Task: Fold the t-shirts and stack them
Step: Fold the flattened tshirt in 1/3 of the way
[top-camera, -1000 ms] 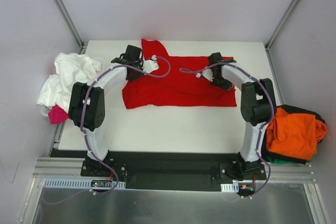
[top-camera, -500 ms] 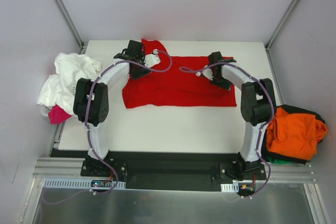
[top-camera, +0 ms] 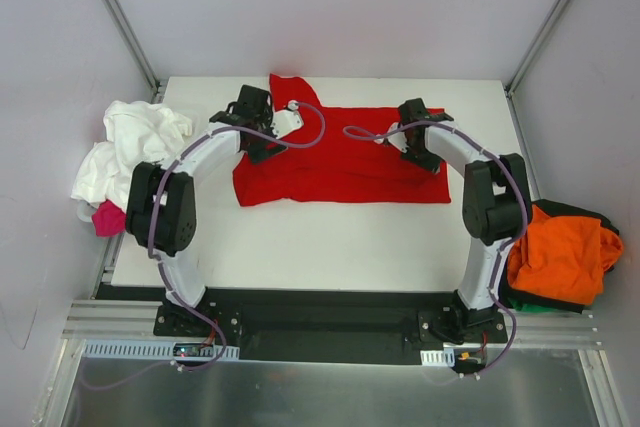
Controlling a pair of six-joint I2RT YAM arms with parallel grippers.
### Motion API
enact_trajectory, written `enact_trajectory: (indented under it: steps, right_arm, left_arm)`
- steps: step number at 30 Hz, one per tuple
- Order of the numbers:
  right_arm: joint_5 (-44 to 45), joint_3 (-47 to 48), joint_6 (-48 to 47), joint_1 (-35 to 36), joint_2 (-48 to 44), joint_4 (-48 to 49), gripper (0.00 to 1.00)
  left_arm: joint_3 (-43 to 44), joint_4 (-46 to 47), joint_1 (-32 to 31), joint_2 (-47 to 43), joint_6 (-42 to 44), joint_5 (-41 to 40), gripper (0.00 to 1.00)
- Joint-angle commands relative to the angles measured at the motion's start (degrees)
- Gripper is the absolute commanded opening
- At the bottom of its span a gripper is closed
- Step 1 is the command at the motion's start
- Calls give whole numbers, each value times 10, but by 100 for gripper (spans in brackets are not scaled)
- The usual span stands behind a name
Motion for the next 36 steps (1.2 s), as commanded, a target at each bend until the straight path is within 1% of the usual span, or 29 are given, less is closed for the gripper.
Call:
enact_trajectory:
  steps: [1,2,5,10,22,32,35,36]
  right_arm:
    - [2,-20,21,16,-67,-1,40]
    - [-1,-26,26,20,-74,0,43]
    - [0,-44,31,32,-95,6,45]
    - [6,-57,34,40,-104,6,47]
    - [10,-78,25,32,-100,14,47]
    - [2,-90,25,26,-102,16,46]
    - [-3,-93,26,26,-105,17,46]
    - [-2,-93,26,26,-105,17,46]
  left_arm:
    - [-47,0,-30,-74,-10,26,82]
    - [-62,1,-33,-85,-10,29,83]
    - [-71,1,-49,-85,-13,37,83]
    - [-70,1,-58,-61,-14,36,83]
    - [-72,2,-51,11,11,25,82]
    - [-49,2,-36,43,18,23,76]
    - [-39,2,-34,54,18,23,72]
    - [-38,2,-33,56,19,24,68]
